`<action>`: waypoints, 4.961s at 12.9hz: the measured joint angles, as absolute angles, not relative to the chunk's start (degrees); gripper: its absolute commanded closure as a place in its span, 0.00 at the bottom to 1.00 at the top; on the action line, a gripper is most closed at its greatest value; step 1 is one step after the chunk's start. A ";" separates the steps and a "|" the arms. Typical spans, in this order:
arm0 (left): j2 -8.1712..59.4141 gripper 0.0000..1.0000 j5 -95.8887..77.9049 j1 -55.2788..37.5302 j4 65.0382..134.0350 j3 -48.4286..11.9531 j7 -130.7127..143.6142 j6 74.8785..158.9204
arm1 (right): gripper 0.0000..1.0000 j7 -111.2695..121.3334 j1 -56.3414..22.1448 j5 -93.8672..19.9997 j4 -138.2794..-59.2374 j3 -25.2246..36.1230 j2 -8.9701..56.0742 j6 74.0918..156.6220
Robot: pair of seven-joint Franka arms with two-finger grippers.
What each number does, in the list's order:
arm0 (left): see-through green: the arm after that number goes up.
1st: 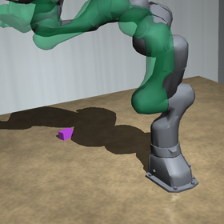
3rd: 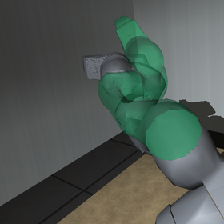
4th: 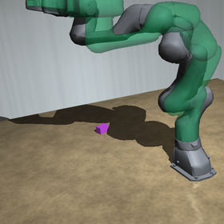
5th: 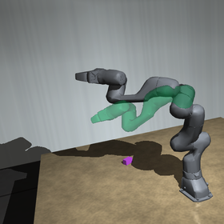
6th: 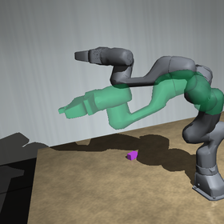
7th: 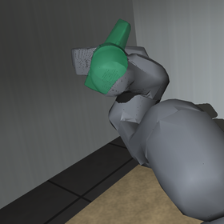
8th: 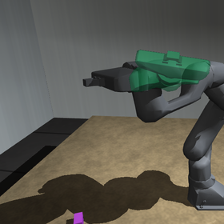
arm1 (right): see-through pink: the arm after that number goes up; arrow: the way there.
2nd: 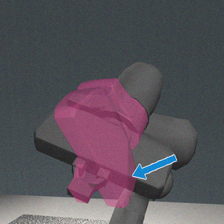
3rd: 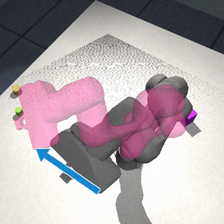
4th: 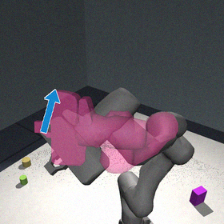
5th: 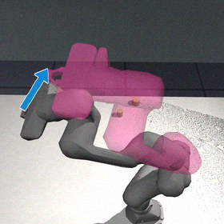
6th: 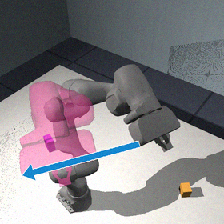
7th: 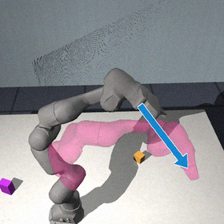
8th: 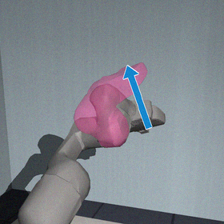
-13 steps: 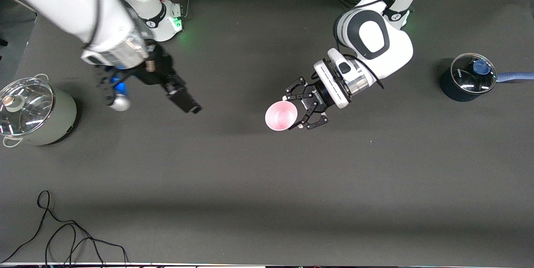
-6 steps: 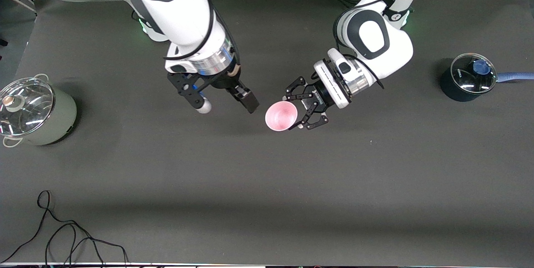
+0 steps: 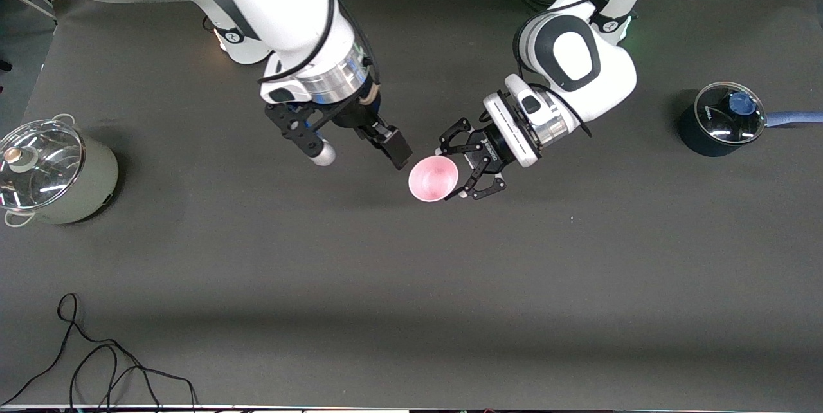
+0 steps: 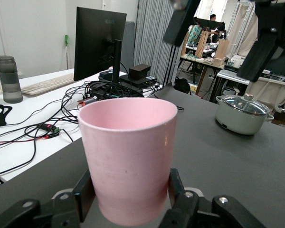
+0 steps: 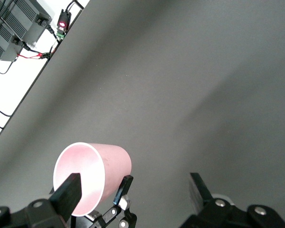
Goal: Transfer pink cup from left to right arm
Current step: 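Reach the right gripper toward the cup rim beside the left gripper, then close the right gripper on the pink cup rim, then open the left gripper while the right gripper pulls the cup away, then carry the cup with the right gripper while the left gripper retracts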
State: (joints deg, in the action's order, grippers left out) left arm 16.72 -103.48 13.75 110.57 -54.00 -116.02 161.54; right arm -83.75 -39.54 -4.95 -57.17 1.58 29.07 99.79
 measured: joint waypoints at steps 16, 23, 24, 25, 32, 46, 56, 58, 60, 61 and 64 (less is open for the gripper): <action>16.72 0.67 -103.55 13.42 110.56 -54.01 -116.00 161.55 | 0.09 -83.75 -41.72 -2.60 -57.10 1.69 34.95 106.52; 16.72 0.66 -103.56 13.41 110.58 -54.01 -116.00 161.57 | 0.60 -83.75 -41.59 -5.91 -57.19 1.69 36.12 104.20; 16.76 0.66 -103.56 13.32 110.67 -54.01 -116.00 161.59 | 1.00 -83.75 -41.56 -5.91 -57.18 1.70 36.16 104.16; 16.80 0.66 -103.56 13.19 110.71 -54.02 -116.00 161.59 | 1.00 -83.75 -41.52 -5.93 -57.07 1.72 36.15 104.15; 16.93 0.65 -103.46 12.58 110.76 -54.14 -116.62 161.59 | 1.00 -80.40 -40.92 -6.47 -56.92 1.77 36.15 103.54; 17.13 0.03 -103.61 12.84 110.19 -53.70 -116.07 162.00 | 1.00 -70.38 -36.69 -7.56 -55.32 1.81 32.49 95.10; 18.69 0.00 -100.07 28.06 111.90 -52.25 -114.47 149.98 | 1.00 -30.80 -20.36 -7.47 -57.35 3.07 24.91 74.28; 19.19 0.00 -95.79 34.69 114.53 -51.97 -114.14 140.53 | 1.00 -22.23 -17.45 -7.47 -61.42 5.36 22.76 73.99; 19.85 0.00 -86.61 40.37 115.94 -51.75 -109.62 132.52 | 1.00 -13.66 -16.67 -7.47 -66.11 9.79 21.09 74.36; 20.14 0.00 -79.56 42.92 115.79 -51.44 -104.29 128.47 | 1.00 -9.67 -16.64 -7.48 -68.42 12.17 20.62 75.45; 20.47 0.00 -62.72 47.17 112.74 -48.82 -88.48 117.98 | 1.00 -1.85 -16.54 -7.48 -79.10 16.84 18.42 85.13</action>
